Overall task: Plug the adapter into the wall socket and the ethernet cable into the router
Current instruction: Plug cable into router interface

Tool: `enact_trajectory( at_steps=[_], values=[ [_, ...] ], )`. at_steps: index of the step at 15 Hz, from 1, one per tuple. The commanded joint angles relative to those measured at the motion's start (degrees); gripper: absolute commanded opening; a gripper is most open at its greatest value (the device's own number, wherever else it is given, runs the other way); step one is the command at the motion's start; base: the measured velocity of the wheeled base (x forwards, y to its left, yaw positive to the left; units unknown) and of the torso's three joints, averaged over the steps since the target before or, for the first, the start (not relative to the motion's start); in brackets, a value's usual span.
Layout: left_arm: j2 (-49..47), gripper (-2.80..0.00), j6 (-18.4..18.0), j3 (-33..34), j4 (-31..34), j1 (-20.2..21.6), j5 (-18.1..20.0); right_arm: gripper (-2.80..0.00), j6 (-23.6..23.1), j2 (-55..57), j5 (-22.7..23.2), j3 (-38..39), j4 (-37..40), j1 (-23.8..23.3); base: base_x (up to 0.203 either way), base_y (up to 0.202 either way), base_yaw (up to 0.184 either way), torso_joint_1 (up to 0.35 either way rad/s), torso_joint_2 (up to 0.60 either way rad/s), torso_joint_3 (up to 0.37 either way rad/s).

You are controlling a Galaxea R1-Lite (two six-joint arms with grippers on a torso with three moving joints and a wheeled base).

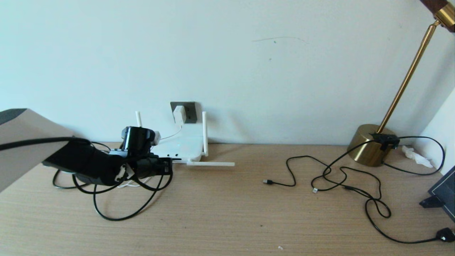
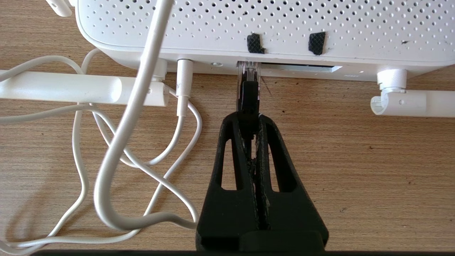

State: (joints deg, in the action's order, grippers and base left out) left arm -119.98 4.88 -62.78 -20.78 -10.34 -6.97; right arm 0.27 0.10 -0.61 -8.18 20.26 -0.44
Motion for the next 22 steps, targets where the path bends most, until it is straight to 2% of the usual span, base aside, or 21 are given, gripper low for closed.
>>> enact_trajectory(
  at_steps=[1,22],
  values=[
    [0.0,-2.80,0.0,0.0,0.0,0.0,-0.1,-2.80,0.0,0.1,0.0,0.0,0.1,0.0,0.000,0.000,0.000,0.000,0.00,0.000],
    [-0.3,-2.80,0.0,-1.9,0.5,0.0,-0.1,-2.80,0.0,0.1,0.0,0.0,0.1,0.0,0.000,0.000,0.000,0.000,0.00,0.000]
  ],
)
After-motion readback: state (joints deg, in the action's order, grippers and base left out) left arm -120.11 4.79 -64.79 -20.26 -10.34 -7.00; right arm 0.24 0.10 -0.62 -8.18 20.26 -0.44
